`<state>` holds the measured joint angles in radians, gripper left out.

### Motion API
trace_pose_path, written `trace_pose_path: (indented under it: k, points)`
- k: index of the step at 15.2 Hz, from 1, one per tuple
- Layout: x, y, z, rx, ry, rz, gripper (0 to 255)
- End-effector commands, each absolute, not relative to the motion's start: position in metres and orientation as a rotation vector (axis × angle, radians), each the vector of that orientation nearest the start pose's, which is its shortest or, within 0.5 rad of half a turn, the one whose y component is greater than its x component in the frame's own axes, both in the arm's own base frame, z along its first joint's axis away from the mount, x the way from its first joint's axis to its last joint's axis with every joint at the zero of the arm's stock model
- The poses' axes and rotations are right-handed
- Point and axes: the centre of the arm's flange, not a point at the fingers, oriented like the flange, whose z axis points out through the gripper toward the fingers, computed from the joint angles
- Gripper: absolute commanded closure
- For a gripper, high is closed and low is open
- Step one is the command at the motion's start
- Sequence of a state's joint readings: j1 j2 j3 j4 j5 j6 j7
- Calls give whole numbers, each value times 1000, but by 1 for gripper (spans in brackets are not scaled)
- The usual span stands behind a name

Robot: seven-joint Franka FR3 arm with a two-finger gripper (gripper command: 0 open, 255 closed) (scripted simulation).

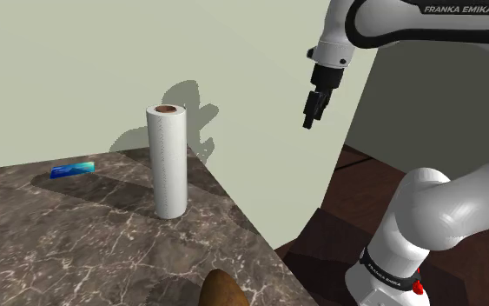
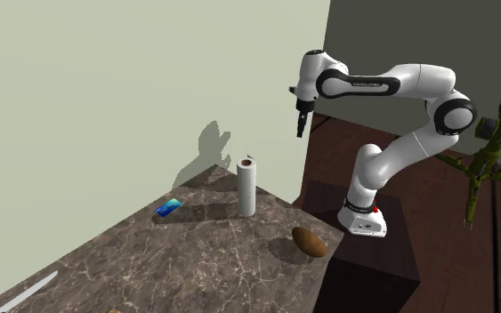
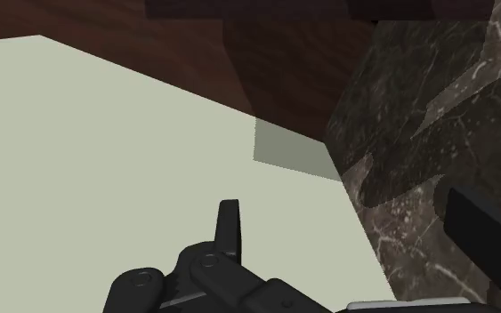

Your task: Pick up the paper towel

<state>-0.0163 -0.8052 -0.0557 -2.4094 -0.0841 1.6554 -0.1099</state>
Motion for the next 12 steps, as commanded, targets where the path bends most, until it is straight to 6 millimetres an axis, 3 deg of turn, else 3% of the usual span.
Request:
trace_pose_path:
  k: [1,12]
  points:
    - [308,-35,578,-3187,-94,-74,0]
    - [331,104,611,-3179,141,-61,0]
